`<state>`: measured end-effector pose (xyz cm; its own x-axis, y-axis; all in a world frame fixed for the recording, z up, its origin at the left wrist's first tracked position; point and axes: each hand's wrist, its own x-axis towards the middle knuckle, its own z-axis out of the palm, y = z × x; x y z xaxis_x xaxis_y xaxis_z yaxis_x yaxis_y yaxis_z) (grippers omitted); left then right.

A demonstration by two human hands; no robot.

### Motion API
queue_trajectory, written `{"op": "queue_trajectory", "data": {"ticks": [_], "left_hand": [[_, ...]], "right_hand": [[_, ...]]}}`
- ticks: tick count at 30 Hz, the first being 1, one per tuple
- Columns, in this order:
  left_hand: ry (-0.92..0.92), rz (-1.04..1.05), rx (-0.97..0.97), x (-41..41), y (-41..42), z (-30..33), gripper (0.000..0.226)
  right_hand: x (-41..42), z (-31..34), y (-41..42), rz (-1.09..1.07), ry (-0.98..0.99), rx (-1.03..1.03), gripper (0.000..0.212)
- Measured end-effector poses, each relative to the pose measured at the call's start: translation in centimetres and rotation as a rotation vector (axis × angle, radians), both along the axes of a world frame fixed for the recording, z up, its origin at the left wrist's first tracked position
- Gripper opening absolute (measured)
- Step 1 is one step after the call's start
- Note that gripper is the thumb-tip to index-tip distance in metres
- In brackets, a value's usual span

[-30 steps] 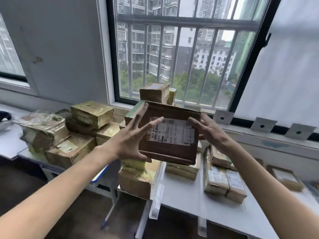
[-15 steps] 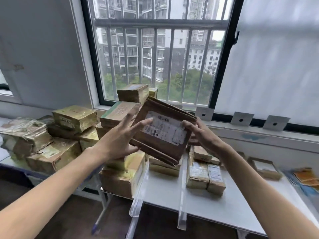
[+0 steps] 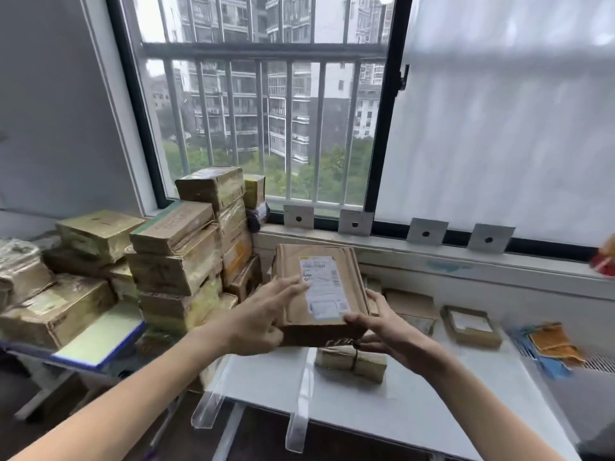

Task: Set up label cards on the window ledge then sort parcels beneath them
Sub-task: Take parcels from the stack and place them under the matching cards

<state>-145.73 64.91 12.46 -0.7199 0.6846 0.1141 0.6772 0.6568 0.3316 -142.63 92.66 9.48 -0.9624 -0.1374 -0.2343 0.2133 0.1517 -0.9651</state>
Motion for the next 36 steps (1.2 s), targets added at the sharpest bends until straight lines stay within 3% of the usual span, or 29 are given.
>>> {"op": "queue_trajectory", "data": {"ticks": [4, 7, 9, 14, 19, 21, 25, 36], "left_hand": [[-0.028, -0.057, -0.054, 0.4, 3.2, -1.9, 0.088], [-0.040, 0.064, -0.026, 0.4, 6.1, -3.9, 0.100], [-0.150, 0.176, -0.012, -0.1, 7.8, -5.4, 0.108], [-0.283, 0.154, 0.001, -1.5, 10.8, -8.9, 0.106], [-0.293, 0.091, 0.014, -3.1, 12.8, -11.2, 0.102], [-0.337, 0.069, -0.001, -3.9, 13.0, -12.5, 0.102], [-0.421, 0.041, -0.023, -5.4, 12.3, -15.8, 0.104], [-0.474, 0.031, -0.005, -9.9, 11.8, -19.5, 0.105]], "right_hand": [[1.6, -1.1, 2.8, 0.026, -0.031, -0.022, 0.105], [2.5, -2.1, 4.3, -0.017, -0.047, -0.012, 0.095], [2.7, -3.1, 5.2, -0.043, -0.054, 0.040, 0.095], [3.0, -5.6, 6.5, -0.050, -0.083, 0.199, 0.096], [2.4, -6.9, 7.6, 0.004, -0.037, 0.416, 0.131], [1.8, -7.9, 7.7, 0.033, -0.025, 0.485, 0.135], [0.3, -10.7, 7.1, 0.037, -0.099, 0.550, 0.123], [-4.1, -14.6, 5.7, -0.010, -0.160, 0.572, 0.119]]}}
